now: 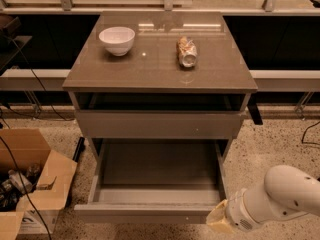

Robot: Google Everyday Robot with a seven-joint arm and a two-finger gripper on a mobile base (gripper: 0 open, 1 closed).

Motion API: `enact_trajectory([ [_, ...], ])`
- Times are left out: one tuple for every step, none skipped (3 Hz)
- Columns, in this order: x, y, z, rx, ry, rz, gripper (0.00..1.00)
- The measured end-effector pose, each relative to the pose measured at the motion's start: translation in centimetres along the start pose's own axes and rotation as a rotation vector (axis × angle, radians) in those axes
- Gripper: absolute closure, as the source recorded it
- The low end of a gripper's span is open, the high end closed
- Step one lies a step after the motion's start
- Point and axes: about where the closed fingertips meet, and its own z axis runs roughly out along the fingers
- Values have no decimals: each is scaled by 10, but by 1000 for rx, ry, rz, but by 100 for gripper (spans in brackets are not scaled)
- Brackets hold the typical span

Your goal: Close middle drawer

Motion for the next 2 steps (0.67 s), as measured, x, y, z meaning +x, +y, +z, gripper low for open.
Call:
enact_trajectory([
  [15, -9, 43, -17, -17, 34, 100],
  [23, -26, 82, -18, -36, 83, 100],
])
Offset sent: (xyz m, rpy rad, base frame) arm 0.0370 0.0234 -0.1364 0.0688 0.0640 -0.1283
